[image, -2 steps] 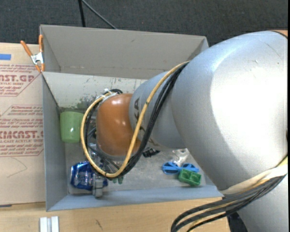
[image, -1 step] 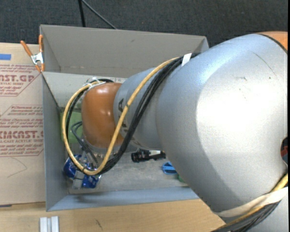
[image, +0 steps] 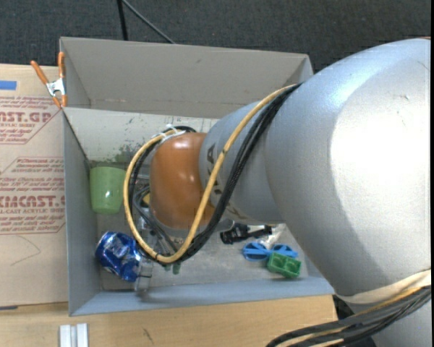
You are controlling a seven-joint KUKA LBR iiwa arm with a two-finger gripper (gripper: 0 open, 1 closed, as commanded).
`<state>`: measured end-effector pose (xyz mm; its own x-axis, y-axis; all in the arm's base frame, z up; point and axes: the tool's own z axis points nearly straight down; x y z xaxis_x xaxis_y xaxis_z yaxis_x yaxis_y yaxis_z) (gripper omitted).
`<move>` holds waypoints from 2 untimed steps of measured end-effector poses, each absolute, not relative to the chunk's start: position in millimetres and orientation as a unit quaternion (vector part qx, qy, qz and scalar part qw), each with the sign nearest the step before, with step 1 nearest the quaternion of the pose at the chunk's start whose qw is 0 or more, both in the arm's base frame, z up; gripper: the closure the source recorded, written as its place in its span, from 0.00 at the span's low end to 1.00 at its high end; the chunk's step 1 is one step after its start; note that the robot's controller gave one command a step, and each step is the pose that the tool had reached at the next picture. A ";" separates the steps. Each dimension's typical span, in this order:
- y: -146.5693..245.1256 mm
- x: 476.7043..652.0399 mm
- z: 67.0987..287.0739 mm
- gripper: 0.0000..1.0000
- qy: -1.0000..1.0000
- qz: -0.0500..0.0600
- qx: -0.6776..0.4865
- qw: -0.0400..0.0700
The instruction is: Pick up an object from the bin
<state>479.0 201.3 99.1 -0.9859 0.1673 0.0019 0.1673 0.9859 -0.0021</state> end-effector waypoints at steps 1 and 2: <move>243.1 483.0 70.1 0.00 -1.000 -0.001 0.022 -0.003; 243.3 484.1 70.5 0.00 -1.000 -0.002 0.021 -0.005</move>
Offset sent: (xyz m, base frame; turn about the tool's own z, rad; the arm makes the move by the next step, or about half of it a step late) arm 0.0027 0.0407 -0.0291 -0.2104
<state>484.1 243.3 70.5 -0.9990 -0.0428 -0.0097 -0.0428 0.9991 0.0035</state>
